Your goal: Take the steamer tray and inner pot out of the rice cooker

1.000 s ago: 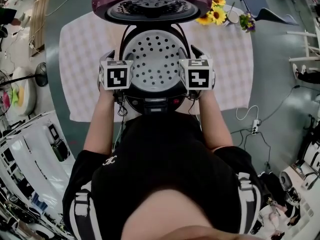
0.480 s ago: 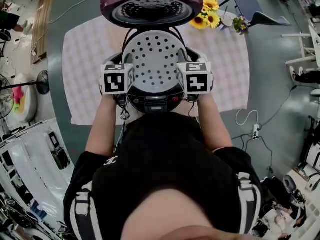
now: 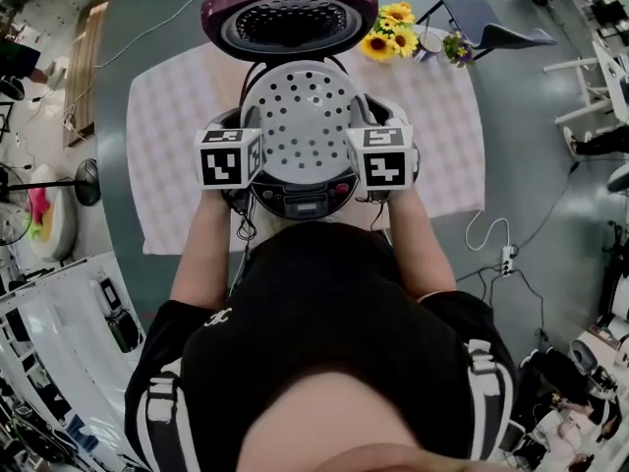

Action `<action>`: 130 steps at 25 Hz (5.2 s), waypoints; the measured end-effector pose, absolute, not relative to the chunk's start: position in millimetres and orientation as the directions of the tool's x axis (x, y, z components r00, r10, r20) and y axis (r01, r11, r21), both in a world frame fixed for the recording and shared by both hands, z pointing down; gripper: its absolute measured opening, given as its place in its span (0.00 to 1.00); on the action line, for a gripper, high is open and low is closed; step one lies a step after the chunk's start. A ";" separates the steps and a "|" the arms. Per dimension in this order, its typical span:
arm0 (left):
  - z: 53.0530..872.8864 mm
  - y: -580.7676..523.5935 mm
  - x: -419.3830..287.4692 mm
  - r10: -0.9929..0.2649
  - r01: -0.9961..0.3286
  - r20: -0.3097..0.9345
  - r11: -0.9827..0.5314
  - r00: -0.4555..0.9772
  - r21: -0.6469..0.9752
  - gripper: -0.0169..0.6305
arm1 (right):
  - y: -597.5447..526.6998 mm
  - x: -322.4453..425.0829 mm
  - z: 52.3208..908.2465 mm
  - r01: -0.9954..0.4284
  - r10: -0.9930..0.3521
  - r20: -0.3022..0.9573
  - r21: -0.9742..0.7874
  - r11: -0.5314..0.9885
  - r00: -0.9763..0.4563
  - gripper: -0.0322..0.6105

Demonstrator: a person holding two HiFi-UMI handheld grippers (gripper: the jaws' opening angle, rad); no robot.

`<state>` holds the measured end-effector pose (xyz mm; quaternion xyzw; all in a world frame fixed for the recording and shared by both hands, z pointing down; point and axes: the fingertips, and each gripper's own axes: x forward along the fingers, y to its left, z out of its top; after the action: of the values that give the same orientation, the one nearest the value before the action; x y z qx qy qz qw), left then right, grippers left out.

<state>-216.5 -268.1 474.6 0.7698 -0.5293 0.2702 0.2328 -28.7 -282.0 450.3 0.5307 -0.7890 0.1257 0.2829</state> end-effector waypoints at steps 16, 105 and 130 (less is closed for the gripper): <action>439.6 -265.9 -125.0 -0.659 -0.840 0.597 -0.540 0.457 0.048 0.05 | -238.0 60.1 413.6 -0.978 -0.855 0.510 0.115 0.176 -0.094 0.11; 708.3 -431.3 164.6 -0.306 -0.663 0.879 -0.748 0.366 0.016 0.08 | -391.5 348.0 694.1 -0.983 -0.661 0.747 -0.161 -0.086 -0.065 0.11; 560.5 -446.1 174.4 -0.570 -0.766 0.598 -0.631 0.564 0.121 0.27 | -390.6 352.4 554.0 -0.982 -0.890 0.453 -0.143 -0.122 0.044 0.20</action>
<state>174.4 -446.1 560.5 0.8642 -0.3866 0.2619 0.1874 352.4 -390.6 554.0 0.7152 -0.6546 0.2220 0.1034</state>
